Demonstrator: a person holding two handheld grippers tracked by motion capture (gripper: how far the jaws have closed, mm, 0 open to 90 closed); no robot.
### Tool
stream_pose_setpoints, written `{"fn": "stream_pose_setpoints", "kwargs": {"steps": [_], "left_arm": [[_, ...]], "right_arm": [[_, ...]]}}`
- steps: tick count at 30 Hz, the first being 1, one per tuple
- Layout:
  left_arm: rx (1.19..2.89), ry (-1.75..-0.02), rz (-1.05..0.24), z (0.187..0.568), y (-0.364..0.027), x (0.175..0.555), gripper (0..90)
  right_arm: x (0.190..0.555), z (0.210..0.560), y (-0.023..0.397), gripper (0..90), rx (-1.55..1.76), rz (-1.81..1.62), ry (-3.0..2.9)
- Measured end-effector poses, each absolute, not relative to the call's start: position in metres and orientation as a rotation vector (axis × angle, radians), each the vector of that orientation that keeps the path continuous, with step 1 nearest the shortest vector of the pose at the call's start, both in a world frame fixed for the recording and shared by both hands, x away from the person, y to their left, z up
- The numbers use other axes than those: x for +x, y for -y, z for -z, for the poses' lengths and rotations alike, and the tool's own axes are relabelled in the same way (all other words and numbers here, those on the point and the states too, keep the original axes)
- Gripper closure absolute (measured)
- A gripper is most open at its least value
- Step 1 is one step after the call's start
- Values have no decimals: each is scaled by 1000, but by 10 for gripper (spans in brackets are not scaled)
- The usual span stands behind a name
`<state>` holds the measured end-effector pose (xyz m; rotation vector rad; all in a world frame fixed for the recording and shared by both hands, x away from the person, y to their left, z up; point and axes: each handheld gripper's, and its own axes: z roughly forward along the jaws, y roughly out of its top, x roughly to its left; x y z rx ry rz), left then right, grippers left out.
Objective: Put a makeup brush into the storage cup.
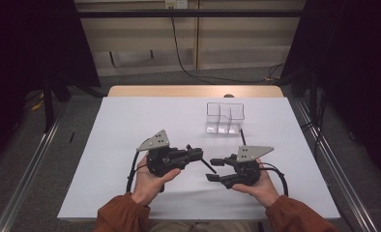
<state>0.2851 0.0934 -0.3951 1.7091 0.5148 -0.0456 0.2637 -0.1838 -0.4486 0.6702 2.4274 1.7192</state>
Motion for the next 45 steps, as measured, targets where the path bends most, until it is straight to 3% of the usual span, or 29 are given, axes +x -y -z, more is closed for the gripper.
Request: {"fn": "stream_pose_setpoints", "kwargs": {"steps": [13,35,45], "left_arm": [[1720,-518,40,386,-101,289,841],[1800,-527,-6,362,-128,295,841],[1907,-515,30,360,-116,302,841]], "right_arm": [[266,444,191,37,765,-1733,-2399],[265,437,199,16,787,-1710,-2340],[265,436,197,18,774,-1711,-2354]]}}
